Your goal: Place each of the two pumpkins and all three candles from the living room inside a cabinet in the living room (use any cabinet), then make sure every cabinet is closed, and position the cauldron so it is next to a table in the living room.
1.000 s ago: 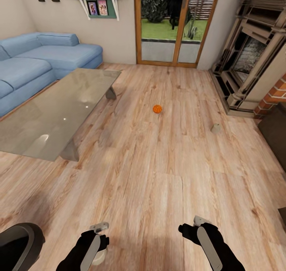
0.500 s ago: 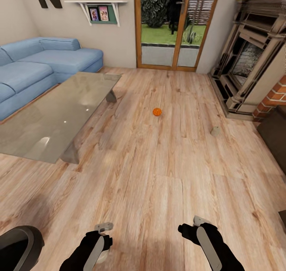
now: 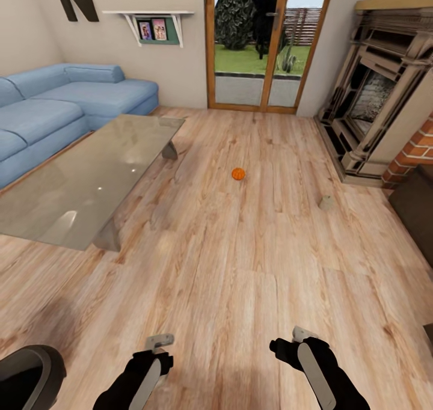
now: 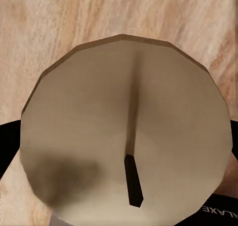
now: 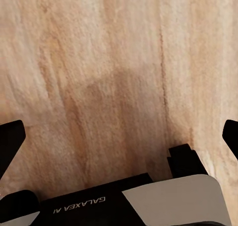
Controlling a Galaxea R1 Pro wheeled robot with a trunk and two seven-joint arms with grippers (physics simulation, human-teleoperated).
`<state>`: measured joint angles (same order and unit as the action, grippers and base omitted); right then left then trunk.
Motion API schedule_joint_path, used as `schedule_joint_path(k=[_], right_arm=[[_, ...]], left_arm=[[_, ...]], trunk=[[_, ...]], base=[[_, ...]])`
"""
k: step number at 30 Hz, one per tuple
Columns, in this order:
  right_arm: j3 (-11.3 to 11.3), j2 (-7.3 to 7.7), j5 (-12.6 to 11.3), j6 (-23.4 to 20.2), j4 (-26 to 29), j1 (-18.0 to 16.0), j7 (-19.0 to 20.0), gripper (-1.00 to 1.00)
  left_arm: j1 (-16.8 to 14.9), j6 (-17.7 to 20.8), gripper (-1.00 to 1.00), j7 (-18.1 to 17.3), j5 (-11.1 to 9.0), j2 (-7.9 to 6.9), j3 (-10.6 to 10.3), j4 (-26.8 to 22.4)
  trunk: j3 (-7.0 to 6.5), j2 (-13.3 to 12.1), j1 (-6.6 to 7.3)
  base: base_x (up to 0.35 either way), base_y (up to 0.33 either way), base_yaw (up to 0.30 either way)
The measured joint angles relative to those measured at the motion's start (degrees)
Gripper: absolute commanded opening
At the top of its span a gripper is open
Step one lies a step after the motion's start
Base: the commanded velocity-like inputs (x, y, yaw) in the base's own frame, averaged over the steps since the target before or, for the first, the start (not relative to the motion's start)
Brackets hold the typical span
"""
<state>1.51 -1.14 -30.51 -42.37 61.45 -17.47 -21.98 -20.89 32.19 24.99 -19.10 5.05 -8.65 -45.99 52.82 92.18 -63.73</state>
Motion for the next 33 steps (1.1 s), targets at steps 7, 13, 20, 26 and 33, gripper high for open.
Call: schedule_joint_path(k=[7,13,20,26,33], right_arm=[[0.00,0.17,0.00,0.00,0.00,0.00,-0.03,1.00],[0.00,0.10,0.01,0.00,0.00,0.00,-0.02,1.00],[-0.06,0.24,0.00,0.00,0.00,0.00,-0.02,1.00],[-0.05,0.19,-0.01,0.00,-0.09,0.00,-0.03,1.00],[-0.02,0.16,0.00,0.00,-0.09,0.00,-0.02,1.00]], left_arm=[[0.00,-0.07,-1.00,0.02,0.10,-0.05,-1.06,0.06],[0.00,-0.09,-1.00,0.02,0.12,-0.07,-1.16,0.06],[0.00,-0.41,-1.00,0.02,0.09,-0.02,-1.17,0.21],[0.00,-0.43,-1.00,0.02,0.10,0.00,-1.18,0.34],[0.00,-0.43,-1.00,0.02,0.10,0.00,-1.17,0.35]], trunk=[[-0.65,0.00,0.00],[-1.21,0.00,0.00],[-1.85,0.00,0.00],[-2.41,0.00,0.00],[-3.06,0.00,0.00]], base=[[0.000,0.000,0.104],[0.000,0.000,0.108],[0.000,0.000,0.109],[0.000,0.000,0.108],[0.000,0.000,0.109]])
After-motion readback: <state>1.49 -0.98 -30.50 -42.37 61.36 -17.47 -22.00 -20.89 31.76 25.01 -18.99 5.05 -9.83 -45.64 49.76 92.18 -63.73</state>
